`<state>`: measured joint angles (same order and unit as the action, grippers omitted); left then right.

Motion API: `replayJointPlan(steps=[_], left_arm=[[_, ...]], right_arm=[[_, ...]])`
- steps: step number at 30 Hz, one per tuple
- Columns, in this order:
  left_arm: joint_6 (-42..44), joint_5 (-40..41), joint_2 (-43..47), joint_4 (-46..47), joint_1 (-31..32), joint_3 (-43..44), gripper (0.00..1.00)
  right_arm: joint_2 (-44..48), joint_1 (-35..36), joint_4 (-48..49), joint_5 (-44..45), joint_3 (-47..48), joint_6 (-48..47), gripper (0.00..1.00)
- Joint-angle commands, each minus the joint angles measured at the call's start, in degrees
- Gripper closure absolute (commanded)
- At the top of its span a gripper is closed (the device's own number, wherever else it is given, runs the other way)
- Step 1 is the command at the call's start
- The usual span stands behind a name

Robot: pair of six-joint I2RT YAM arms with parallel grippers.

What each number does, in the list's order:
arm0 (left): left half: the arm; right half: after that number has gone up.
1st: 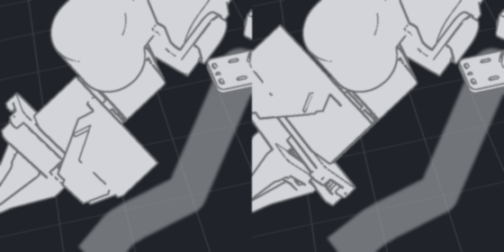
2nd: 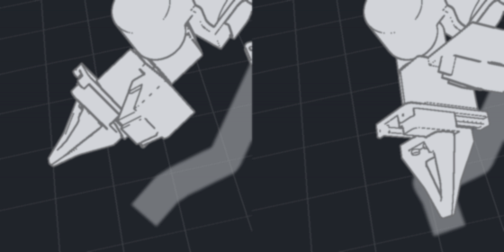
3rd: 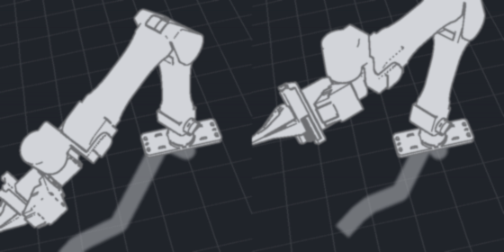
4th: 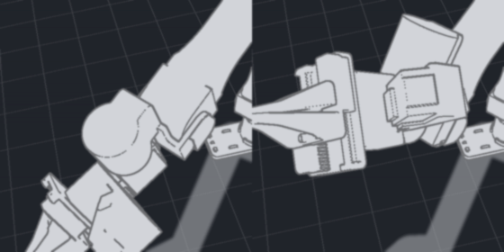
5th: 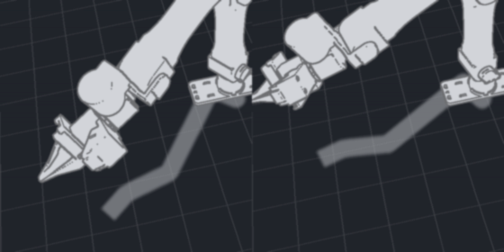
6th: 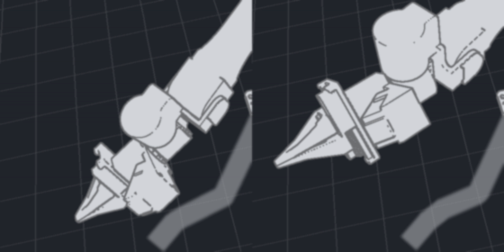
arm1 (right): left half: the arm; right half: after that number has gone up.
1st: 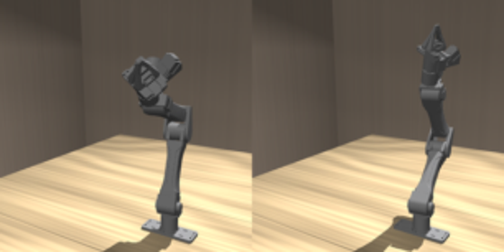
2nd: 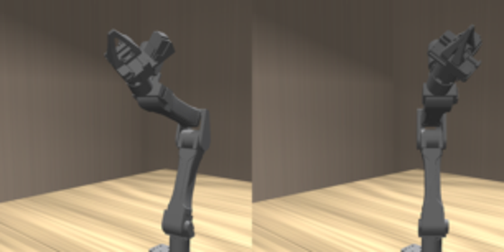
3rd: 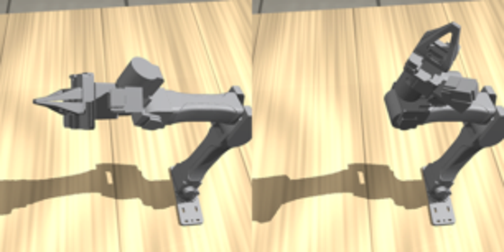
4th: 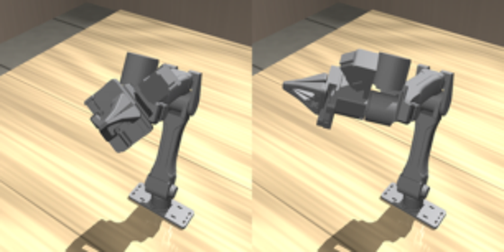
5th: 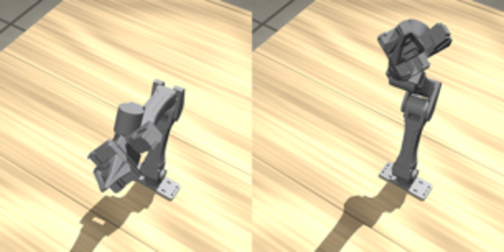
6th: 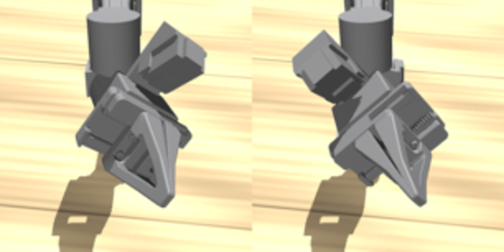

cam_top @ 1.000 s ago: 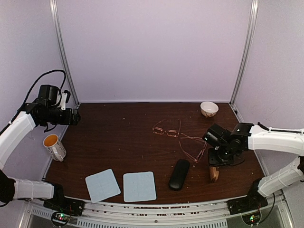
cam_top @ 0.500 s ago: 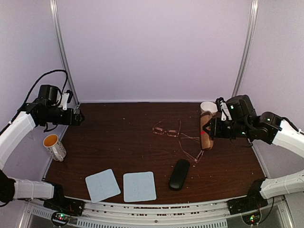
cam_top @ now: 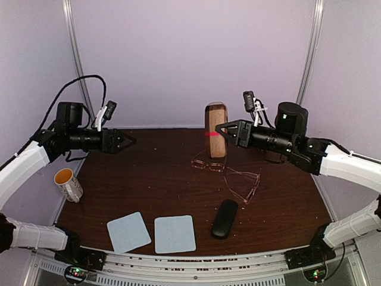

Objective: Organize the sunglasses
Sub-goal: Pass from the right arm to the left

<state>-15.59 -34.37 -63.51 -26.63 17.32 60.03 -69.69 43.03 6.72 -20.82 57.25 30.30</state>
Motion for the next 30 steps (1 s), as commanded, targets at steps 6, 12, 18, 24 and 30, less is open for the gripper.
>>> replayJointPlan(steps=[6, 12, 18, 24, 30], left_arm=[[-9.5, -8.8, -5.2, 23.5, 10.3, 1.0, 0.02], [-9.9, -5.6, -8.4, 27.9, 17.1, 2.3, 0.02], [-11.4, 2.6, -7.8, 35.6, 22.7, -4.4, 0.02], [-11.8, 6.2, -7.8, 41.8, 26.4, -7.2, 0.02], [-11.9, 5.9, -8.7, 43.0, 26.7, -6.8, 0.02]], right_arm=[[-6.9, -0.1, 21.8, -16.0, 6.7, 4.7, 0.78], [-7.8, 1.0, 25.4, -17.0, 6.4, 6.7, 0.78], [-8.0, 4.2, 26.9, -15.3, 3.8, 5.5, 0.79], [-10.2, 6.5, 35.7, -12.2, 1.8, 9.2, 0.79], [-12.5, 7.4, 39.9, -10.6, 1.9, 11.3, 0.80]])
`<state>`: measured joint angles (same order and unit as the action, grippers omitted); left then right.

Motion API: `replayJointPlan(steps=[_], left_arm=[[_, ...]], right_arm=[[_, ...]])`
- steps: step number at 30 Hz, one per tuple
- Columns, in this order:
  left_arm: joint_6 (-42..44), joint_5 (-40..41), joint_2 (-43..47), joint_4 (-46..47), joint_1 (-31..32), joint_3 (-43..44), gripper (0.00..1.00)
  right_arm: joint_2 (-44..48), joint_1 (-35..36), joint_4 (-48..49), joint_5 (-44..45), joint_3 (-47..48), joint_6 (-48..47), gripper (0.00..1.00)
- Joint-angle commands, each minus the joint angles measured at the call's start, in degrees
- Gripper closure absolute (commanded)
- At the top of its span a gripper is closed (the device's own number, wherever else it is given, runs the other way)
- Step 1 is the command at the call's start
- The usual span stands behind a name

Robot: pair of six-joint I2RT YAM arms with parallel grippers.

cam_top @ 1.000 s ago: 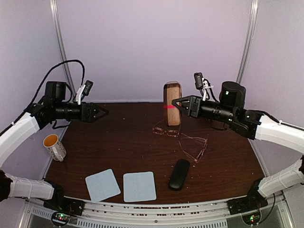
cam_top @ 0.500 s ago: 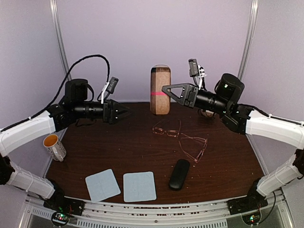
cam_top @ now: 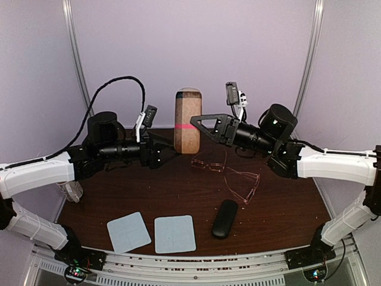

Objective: Organize the sunglasses
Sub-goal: Pass from the right arm to the left

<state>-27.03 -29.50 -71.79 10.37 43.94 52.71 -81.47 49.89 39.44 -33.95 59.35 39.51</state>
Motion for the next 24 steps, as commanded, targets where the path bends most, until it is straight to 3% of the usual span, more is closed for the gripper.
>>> replayJointPlan(steps=[1, 9, 16, 24], left_arm=[[-0.5, 0.5, -0.7, 6.3, 0.1, 0.6, 0.02], [-1.8, -3.1, -2.0, 10.6, 0.2, 0.4, 0.06], [1.0, -5.5, -0.3, 9.6, 0.2, -0.8, 0.02], [1.8, -11.0, -0.2, 11.0, 0.2, -0.2, 0.02]], right_arm=[[-1.0, 0.6, 7.6, 2.7, -0.3, 2.4, 0.80], [-2.5, 0.8, 9.8, 3.0, 0.1, 4.0, 0.80], [0.3, 0.4, 6.2, 8.3, -0.8, 0.7, 0.80], [0.2, -0.1, 6.7, 8.5, 0.7, 0.4, 0.80]])
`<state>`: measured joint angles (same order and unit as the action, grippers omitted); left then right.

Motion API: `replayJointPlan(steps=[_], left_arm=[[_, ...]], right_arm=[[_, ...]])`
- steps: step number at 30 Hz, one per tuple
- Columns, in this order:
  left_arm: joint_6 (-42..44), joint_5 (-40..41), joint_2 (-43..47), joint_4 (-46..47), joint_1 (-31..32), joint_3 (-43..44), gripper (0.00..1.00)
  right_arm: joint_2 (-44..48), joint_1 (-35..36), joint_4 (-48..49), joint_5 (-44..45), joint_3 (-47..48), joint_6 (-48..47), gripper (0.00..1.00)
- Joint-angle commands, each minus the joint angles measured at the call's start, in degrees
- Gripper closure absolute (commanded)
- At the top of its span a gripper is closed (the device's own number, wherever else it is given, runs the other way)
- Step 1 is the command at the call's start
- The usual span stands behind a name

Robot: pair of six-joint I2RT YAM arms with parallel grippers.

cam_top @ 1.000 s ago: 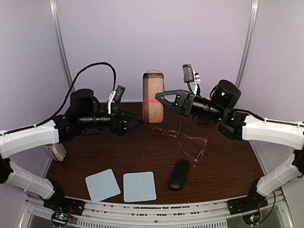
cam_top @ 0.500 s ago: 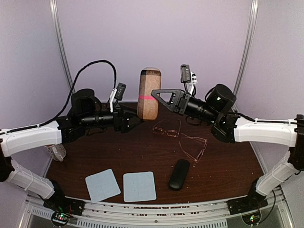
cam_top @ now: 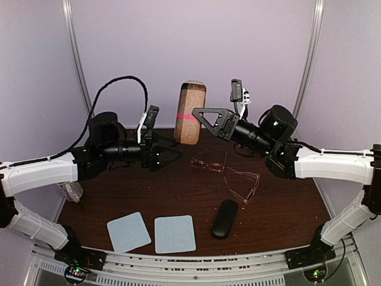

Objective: Organize the sunglasses
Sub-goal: Pass from the right arm to the left

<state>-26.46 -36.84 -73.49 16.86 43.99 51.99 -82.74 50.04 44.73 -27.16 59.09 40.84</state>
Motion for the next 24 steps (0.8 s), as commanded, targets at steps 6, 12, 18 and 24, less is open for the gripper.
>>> replayJointPlan(steps=[6, 12, 18, 24], left_arm=[[-1.7, -2.3, 1.1, 9.7, 0.2, 1.1, 0.05], [-6.7, -1.5, -1.5, 17.6, 0.2, 0.8, 0.19], [-9.9, -1.2, -3.5, 22.4, 0.2, 0.5, 0.35], [-10.4, -0.8, -4.2, 22.8, 0.2, -0.2, 0.67]], right_arm=[[-1.4, -0.1, 5.8, -1.0, 0.3, 2.6, 0.81], [-3.7, 0.4, 9.5, -2.0, 0.1, 4.9, 0.81], [-4.6, 0.7, 10.9, -2.1, -0.4, 5.5, 0.81], [-4.6, 0.8, 11.4, -2.4, -1.2, 5.1, 0.82]])
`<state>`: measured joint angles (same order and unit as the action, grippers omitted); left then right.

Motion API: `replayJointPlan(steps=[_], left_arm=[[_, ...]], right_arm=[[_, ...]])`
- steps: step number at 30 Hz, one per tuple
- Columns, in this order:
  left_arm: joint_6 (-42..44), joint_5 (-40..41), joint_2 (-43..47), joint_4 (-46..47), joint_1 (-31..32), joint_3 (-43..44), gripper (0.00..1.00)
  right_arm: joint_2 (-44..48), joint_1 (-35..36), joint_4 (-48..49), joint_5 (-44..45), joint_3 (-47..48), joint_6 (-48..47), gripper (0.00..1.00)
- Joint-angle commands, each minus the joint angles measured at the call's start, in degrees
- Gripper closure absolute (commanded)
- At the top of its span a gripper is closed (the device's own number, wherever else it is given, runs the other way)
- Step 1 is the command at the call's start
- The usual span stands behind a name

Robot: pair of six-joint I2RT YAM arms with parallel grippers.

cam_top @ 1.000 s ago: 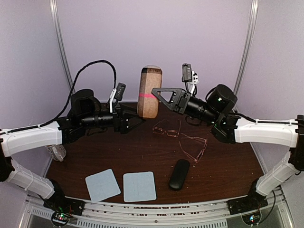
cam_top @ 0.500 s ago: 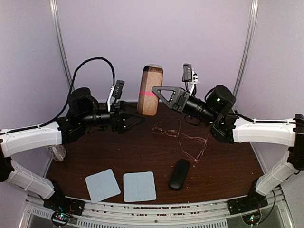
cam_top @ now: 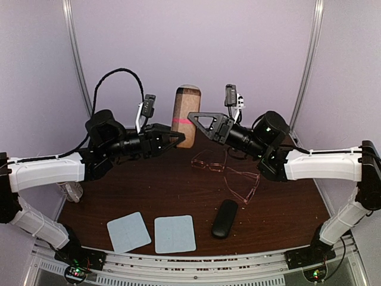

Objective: Organize the sunglasses
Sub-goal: Pass from the right arm to the left, then pass from the left arm to the right

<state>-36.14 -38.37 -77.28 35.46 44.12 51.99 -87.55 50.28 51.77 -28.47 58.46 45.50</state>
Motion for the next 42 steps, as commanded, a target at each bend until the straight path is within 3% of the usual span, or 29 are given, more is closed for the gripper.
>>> replayJointPlan(steps=[1, 3, 7, 18, 25, 32, 42], left_arm=[[-0.8, 0.8, -0.4, 4.4, 0.0, -0.5, 0.73], [-1.0, 0.9, -0.3, 4.8, 0.0, -1.0, 0.81], [0.6, 1.6, 0.3, 2.0, 0.0, -0.9, 0.84], [13.4, 6.8, 3.2, -15.3, -0.1, 1.5, 0.88], [20.8, 12.3, 3.9, -24.5, -0.1, 3.4, 0.88], [29.0, 23.5, 2.7, -35.4, 0.0, 7.2, 0.88], [32.1, 35.2, -1.3, -39.9, 1.7, 10.4, 0.89]], right_arm=[[0.2, 0.6, 4.1, -1.0, -0.8, 0.2, 0.82], [0.6, 0.6, 3.0, -0.7, -1.2, -0.5, 0.81], [2.0, 0.6, -2.2, 0.5, -1.2, -3.1, 0.69], [9.0, -0.1, -26.4, 7.8, -0.7, -14.6, 0.01], [13.3, -0.2, -39.4, 14.1, -0.4, -18.7, 0.00], [15.1, -0.1, -50.5, 18.5, 1.5, -18.4, 0.00], [11.6, 2.4, -54.7, 22.3, 5.3, -15.9, 0.00]])
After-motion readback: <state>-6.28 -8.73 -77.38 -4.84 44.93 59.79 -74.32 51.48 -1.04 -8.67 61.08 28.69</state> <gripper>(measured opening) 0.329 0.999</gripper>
